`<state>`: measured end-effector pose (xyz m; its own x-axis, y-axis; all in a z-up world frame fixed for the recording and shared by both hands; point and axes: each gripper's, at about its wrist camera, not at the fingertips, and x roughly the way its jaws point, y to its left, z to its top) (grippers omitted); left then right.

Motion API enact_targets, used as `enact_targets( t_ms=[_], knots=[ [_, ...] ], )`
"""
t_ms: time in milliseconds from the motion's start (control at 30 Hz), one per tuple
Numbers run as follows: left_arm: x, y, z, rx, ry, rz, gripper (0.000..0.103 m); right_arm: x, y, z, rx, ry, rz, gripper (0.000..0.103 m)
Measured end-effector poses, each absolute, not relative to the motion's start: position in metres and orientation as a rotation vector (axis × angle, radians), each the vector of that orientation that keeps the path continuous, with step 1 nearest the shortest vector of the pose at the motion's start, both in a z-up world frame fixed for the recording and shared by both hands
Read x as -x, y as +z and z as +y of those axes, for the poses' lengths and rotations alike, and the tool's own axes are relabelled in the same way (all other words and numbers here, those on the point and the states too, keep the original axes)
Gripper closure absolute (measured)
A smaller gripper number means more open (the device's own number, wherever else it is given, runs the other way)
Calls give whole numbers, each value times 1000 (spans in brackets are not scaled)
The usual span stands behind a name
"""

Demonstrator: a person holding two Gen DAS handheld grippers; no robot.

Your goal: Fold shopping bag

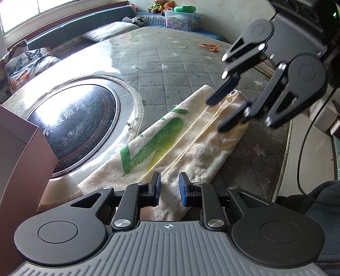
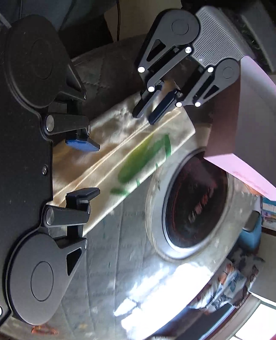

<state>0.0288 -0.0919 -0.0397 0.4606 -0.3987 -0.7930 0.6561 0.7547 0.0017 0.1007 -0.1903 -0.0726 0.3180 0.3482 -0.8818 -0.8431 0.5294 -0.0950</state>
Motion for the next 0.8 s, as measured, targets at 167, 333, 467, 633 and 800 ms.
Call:
enact_targets(
  t_ms=[167, 333, 467, 633, 800],
  knots=[
    [-29, -40, -92, -326, -663, 874, 82, -104, -72, -188, 566, 861, 964, 69],
    [-29, -40, -91, -328, -665, 875, 82, -94, -68, -177, 572, 913, 945, 71],
    [-29, -39, -95, -324, -659, 874, 82, -95, -75, -169, 601, 924, 963, 65],
    [-30, -39, -95, -310, -659, 874, 82, -88, -69, -161, 612, 950, 930, 66],
    [-28, -39, -96, -317, -654, 872, 82, -90, -77, -150, 598, 968, 922, 66]
  ],
)
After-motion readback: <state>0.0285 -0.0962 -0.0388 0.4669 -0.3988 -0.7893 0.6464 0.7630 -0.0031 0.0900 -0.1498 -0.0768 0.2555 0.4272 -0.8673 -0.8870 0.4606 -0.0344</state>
